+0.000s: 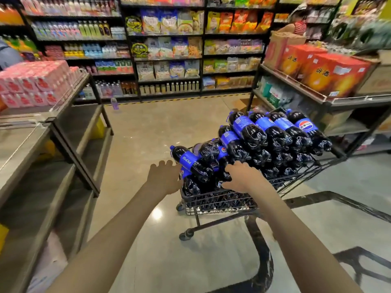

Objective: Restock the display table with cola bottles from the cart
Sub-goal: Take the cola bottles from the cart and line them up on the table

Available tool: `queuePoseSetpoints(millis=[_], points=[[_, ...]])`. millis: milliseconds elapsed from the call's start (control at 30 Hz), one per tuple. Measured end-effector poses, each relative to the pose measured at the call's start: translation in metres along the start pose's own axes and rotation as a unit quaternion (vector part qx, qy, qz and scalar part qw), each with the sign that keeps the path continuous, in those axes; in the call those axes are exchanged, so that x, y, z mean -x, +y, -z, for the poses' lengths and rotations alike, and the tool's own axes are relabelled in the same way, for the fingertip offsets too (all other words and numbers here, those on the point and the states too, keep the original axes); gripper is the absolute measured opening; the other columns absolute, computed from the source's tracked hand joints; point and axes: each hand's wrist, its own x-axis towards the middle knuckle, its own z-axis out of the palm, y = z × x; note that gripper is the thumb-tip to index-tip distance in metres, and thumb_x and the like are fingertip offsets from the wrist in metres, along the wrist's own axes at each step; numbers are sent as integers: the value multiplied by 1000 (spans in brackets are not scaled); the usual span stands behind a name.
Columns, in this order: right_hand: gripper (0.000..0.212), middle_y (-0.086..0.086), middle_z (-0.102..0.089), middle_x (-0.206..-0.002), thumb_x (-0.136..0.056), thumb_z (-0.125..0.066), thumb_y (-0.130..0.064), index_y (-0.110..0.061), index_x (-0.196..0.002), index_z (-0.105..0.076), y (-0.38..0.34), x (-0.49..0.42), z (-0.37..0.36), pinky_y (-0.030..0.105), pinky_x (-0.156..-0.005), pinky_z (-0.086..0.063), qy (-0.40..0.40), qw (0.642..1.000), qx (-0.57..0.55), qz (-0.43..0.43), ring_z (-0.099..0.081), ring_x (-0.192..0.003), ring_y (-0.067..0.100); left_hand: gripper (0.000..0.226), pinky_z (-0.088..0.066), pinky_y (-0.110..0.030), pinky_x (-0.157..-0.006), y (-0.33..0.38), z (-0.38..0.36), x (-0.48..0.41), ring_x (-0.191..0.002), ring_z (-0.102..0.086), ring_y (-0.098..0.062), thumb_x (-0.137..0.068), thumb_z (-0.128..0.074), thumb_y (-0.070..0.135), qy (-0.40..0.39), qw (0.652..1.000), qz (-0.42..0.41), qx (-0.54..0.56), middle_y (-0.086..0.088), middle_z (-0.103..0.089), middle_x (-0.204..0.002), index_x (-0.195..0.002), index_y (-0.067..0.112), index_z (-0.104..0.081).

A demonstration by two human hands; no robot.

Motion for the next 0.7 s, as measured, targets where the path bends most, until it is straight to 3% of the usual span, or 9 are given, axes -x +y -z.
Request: queuePoseSetpoints(millis=[167,333,700], points=[[59,14,-42,-146,-99,-56,-48,-14,-145,-43,27,-17,17,48,-102,-43,10,998,-11,-57,-42,-134,36,50,-41,-41,-96,14,24,-52,-123,-49,-33,-101,-47,45,21,998,-66,-7,-11,-50,-136,-142,17,-41],[62,14,-42,-148,-98,-57,-51,-15,-146,-42,51,-34,31,50,-104,-44,14,995,-17,-98,-39,-137,36,56,-40,-48,-104,30,41,-93,-127,-45,-35,-101,-49,46,18,994,-108,-15,-11,-47,-141,-149,20,-38],[63,15,-40,-149,-98,-58,-51,-14,-146,-41,117,-113,57,50,-104,-43,18,991,-21,-130,-39,-137,36,46,-37,-44,-96,73,67,-218,-126,-46,-33,-100,-49,44,31,991,-127,6,-9,-53,-134,-138,18,-47]])
